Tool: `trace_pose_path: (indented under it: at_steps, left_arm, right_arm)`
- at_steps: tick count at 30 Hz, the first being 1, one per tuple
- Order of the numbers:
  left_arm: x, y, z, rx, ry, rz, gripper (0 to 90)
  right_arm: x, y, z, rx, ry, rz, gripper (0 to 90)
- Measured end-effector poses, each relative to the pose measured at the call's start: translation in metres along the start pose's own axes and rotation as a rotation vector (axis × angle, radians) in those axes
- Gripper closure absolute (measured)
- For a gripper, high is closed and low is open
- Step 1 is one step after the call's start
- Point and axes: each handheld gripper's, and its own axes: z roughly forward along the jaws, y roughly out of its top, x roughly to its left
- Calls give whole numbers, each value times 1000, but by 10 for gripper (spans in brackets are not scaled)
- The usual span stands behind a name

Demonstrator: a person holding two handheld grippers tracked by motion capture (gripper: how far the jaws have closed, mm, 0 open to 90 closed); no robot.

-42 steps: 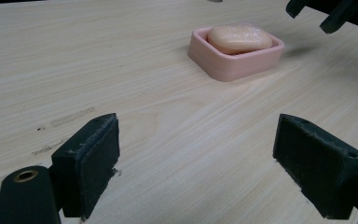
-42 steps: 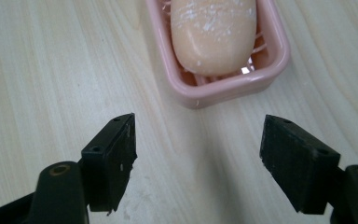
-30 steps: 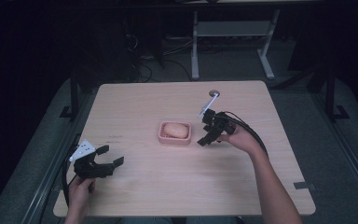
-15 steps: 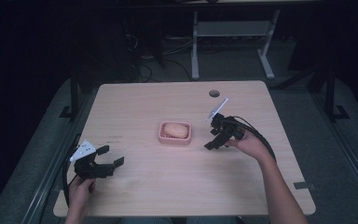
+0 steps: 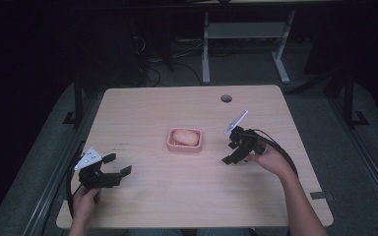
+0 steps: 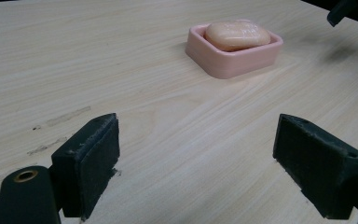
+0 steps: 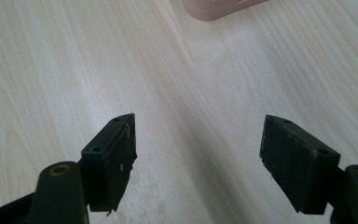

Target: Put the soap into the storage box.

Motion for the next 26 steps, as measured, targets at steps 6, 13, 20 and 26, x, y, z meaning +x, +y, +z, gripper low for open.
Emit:
trace_pose_path:
  at_steps: [6, 13, 20, 26]
  left_arm:
    - [0, 0, 0, 3, 0, 1, 143]
    - [-1, 0, 1, 5, -1, 5, 143]
    - [-1, 0, 2, 11, -1, 10, 142]
    - [-1, 0, 3, 18, -2, 16, 143]
  right_arm:
    - [5, -13, -1, 0, 4, 6, 263]
    - [13, -31, -6, -17, -10, 16, 265]
    - [21, -49, -7, -32, -10, 44, 265]
    - [31, -66, -8, -53, -16, 63, 258]
